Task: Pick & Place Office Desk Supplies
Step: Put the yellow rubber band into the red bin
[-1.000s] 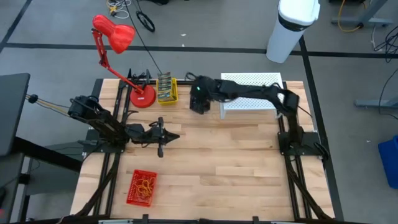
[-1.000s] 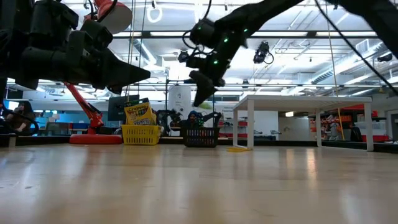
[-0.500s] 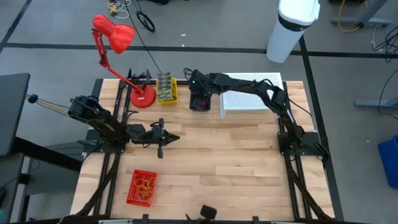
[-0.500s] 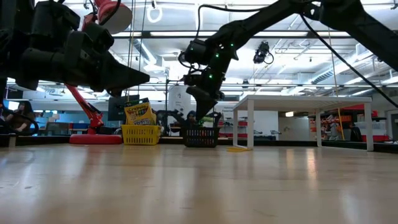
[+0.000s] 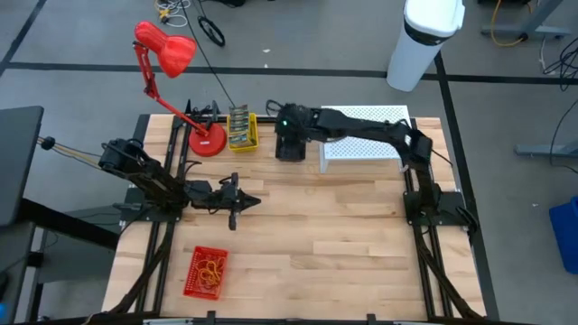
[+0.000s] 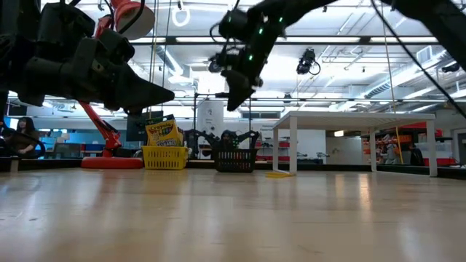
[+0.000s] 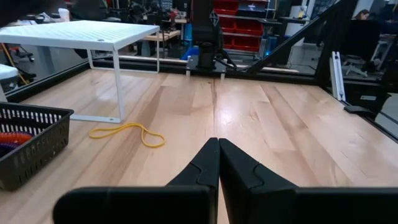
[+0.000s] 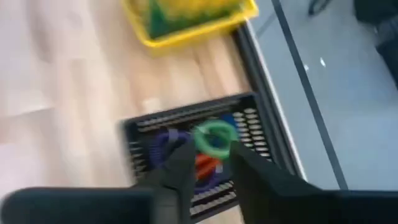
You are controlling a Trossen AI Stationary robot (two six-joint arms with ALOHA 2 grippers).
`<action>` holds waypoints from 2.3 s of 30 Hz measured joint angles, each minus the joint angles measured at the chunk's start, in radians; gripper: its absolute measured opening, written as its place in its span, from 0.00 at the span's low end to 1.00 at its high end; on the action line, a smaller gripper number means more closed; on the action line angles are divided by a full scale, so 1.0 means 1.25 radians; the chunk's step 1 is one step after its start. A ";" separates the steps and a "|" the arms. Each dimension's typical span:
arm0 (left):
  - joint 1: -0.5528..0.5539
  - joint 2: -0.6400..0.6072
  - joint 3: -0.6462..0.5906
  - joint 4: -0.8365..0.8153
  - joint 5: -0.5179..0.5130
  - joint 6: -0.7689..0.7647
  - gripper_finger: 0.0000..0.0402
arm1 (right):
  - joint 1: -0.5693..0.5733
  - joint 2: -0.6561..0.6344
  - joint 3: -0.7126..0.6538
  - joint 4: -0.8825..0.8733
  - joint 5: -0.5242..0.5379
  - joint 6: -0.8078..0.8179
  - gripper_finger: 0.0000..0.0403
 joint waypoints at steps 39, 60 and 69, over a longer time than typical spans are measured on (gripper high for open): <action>-0.010 0.001 0.036 -0.077 -0.006 0.023 0.02 | 0.187 -0.091 -0.381 0.070 -0.059 0.142 0.32; -0.010 0.000 0.035 -0.084 -0.004 0.029 0.02 | 0.260 0.061 -0.205 -0.126 0.024 -0.056 0.25; -0.010 0.000 0.035 -0.092 0.000 0.027 0.02 | 0.252 0.098 -0.159 -0.179 0.016 -0.077 0.40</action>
